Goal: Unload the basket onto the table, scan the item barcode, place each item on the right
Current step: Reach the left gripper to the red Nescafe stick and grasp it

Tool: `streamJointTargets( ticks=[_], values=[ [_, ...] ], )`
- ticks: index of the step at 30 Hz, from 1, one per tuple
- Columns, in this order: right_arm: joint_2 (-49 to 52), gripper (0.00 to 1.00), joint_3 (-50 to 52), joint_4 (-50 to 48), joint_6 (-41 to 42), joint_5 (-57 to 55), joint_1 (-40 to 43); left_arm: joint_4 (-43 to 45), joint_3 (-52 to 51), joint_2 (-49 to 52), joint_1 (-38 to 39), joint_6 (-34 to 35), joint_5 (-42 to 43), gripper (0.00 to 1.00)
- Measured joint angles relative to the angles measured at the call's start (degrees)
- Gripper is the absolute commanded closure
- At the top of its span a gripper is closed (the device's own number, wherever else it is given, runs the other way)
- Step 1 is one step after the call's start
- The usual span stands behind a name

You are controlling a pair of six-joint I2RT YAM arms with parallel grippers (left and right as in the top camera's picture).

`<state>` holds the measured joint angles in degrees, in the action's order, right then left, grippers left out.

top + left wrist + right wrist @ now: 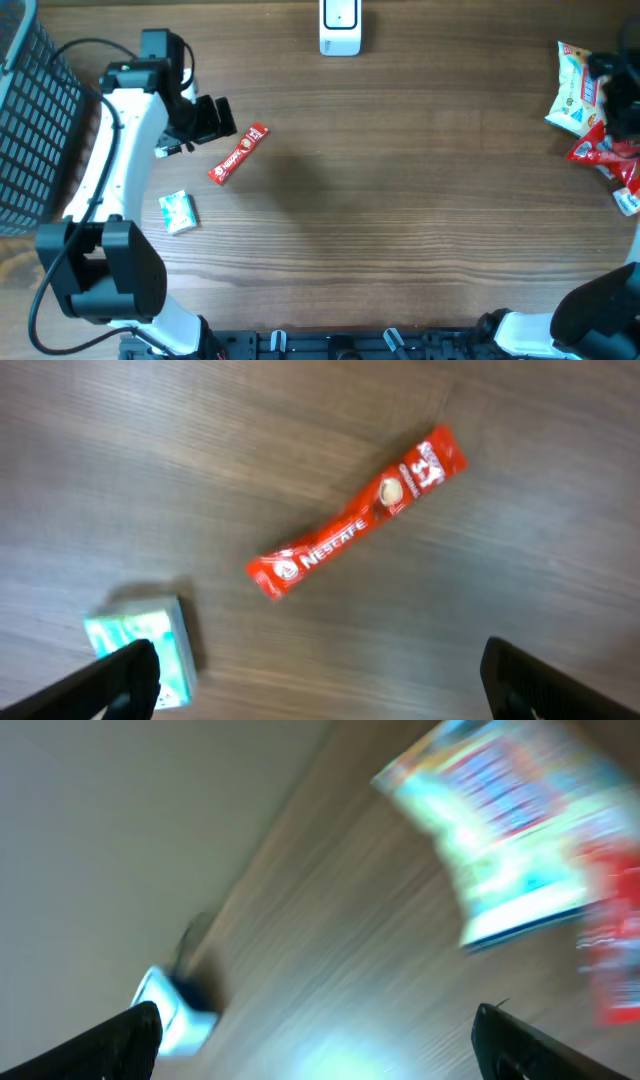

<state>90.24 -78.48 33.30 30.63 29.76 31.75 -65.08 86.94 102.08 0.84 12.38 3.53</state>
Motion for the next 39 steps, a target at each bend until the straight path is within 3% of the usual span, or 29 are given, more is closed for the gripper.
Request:
streamJointTargets(
  ticks=[9,18,24,27,29,35,37,39],
  values=[
    [0.04,0.00,0.00,4.94,-7.93,6.93,-13.51,12.98,-12.26,0.02,2.19,-6.34,-5.42,0.00],
    [0.04,0.00,0.00,4.44,-9.86,3.32,-23.26,32.39,-27.12,0.07,8.00,-14.49,-9.38,0.00],
    [0.04,0.00,0.00,5.09,-10.27,0.44,-25.16,36.85,-29.79,0.07,12.31,-16.02,-13.33,0.00],
    [0.04,0.00,0.00,5.77,-10.97,-0.26,-25.18,37.16,-29.83,0.07,12.50,-16.26,-14.78,0.06],
    [0.04,0.00,0.00,6.38,-11.28,-0.48,-25.18,37.24,-29.83,0.07,12.50,-16.39,-15.87,0.16],
    [0.04,0.00,0.00,6.62,-11.47,-0.90,-25.18,37.57,-29.86,0.07,12.50,-16.39,-18.12,0.59],
    [0.04,0.00,0.00,6.69,-11.47,-0.92,-25.18,37.73,-29.86,0.07,12.50,-16.55,-18.51,0.59],
    [0.04,0.00,0.00,6.78,-11.47,-0.92,-25.18,37.68,-29.88,0.07,12.50,-16.81,-18.73,0.48]
  ],
)
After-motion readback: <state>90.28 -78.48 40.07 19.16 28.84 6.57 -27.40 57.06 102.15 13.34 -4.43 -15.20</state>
